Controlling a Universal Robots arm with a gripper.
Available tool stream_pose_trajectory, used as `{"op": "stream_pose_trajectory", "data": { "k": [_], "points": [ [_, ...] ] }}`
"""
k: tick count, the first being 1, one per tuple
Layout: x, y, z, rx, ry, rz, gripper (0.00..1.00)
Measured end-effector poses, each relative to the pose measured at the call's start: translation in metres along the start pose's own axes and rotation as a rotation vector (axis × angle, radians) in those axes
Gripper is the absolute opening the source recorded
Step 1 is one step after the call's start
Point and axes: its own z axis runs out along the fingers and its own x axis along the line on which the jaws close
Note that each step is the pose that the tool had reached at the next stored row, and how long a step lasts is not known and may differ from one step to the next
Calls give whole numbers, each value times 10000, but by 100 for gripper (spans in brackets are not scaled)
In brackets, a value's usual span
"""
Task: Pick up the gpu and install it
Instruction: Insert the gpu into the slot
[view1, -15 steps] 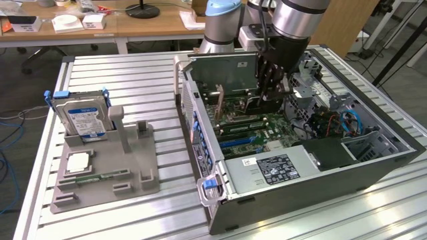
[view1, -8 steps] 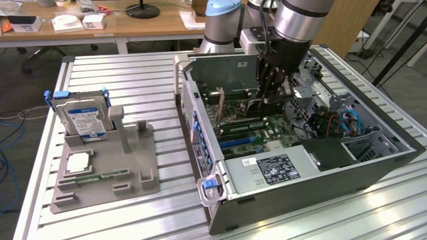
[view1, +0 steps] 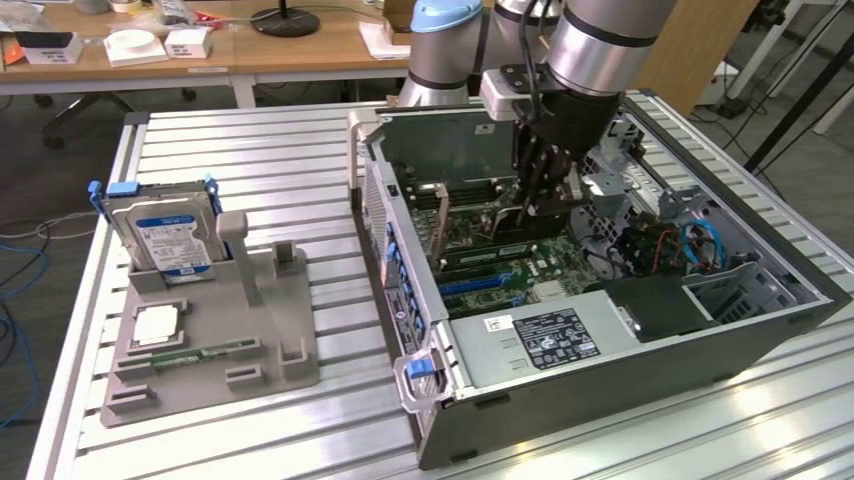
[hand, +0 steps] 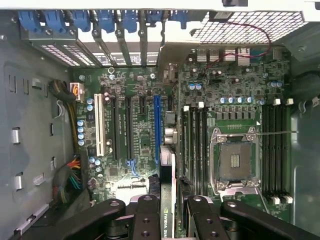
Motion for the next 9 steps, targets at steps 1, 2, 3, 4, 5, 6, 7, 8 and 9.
{"op": "stream_pose_trajectory", "data": {
  "k": [1, 2, 3, 4, 5, 6, 7, 8, 9],
  "points": [
    [5, 1, 12, 0, 1, -2, 26],
    [8, 2, 24, 0, 0, -2, 26],
    [10, 3, 33, 0, 0, -2, 26],
    [11, 3, 39, 0, 1, -2, 26],
    [11, 3, 44, 0, 2, -1, 26],
    [11, 3, 48, 0, 4, -1, 26],
    [12, 3, 49, -1, 8, -1, 26],
    [12, 3, 50, 0, 12, -1, 26],
    [12, 3, 50, -1, 12, -1, 26]
  ]
}}
